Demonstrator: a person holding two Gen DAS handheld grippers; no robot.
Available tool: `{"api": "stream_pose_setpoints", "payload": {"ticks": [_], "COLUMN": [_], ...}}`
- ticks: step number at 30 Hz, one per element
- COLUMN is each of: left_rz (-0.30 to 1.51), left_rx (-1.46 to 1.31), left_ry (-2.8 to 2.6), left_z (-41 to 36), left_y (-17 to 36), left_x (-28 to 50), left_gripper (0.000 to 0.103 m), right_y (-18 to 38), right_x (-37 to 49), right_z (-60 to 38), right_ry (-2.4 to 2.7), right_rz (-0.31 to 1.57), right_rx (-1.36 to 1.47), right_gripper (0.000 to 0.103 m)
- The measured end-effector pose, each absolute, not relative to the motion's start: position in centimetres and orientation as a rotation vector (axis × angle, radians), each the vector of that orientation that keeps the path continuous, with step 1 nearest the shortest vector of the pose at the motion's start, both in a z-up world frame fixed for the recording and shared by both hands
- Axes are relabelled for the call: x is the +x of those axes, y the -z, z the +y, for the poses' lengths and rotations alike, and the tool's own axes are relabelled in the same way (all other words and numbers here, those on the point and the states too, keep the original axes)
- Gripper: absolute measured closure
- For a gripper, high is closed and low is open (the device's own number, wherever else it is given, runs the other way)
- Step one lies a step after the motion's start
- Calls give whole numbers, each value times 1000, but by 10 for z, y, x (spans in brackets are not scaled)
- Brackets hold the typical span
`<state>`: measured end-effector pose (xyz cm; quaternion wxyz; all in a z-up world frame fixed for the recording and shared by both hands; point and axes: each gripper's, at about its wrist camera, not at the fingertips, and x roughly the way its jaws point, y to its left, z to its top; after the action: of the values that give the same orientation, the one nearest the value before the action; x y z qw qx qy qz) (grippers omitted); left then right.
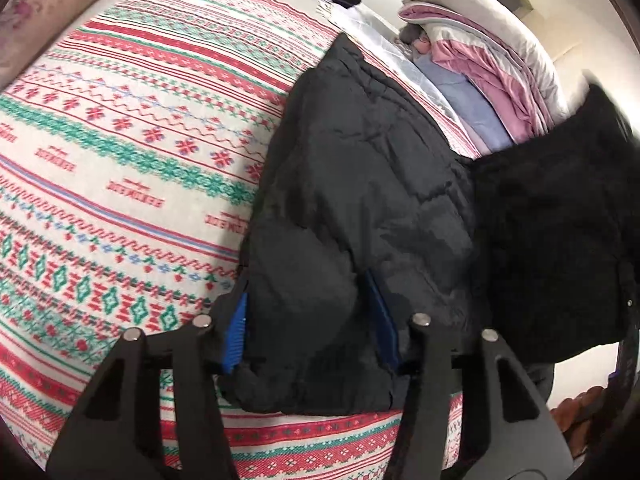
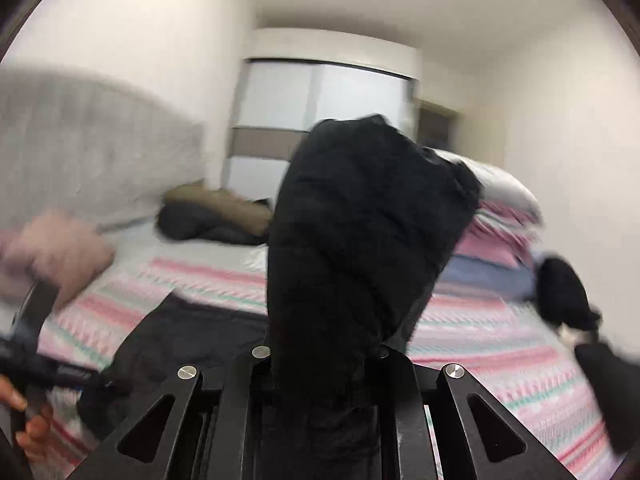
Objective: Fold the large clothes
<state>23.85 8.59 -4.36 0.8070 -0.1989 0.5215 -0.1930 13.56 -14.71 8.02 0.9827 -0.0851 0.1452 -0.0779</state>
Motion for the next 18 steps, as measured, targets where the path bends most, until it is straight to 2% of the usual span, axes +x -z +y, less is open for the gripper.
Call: {"api": "stream_pose_setpoints", "payload": {"ticks": [3, 8, 11, 13, 15, 18], "left_rz": [1121, 1079, 1064, 1089, 1096, 1057], "left_rx": [-483, -647, -657, -669, -701, -720], "left_ry": [431, 356, 300, 330, 359, 371], "left_z": [97, 152, 168, 163, 161, 154], "left_y": [38, 34, 34, 36, 36, 28], "left_x": [241, 249, 249, 251, 250, 248], "left_gripper": [49, 49, 49, 49, 48, 47], "right_y": [-62, 4, 36, 40, 41, 45], "right_x": [151, 174, 168, 165, 162, 154], "right_z": [-101, -33, -5, -3, -8, -19], "right_ry": [58, -86, -108, -130, -161, -194], "right_rz": [344, 509, 522, 535, 552, 578], "right_rx": [-278, -513, -688, -699, -684, -686], "right_gripper": [87, 85, 82, 80, 76, 62]}}
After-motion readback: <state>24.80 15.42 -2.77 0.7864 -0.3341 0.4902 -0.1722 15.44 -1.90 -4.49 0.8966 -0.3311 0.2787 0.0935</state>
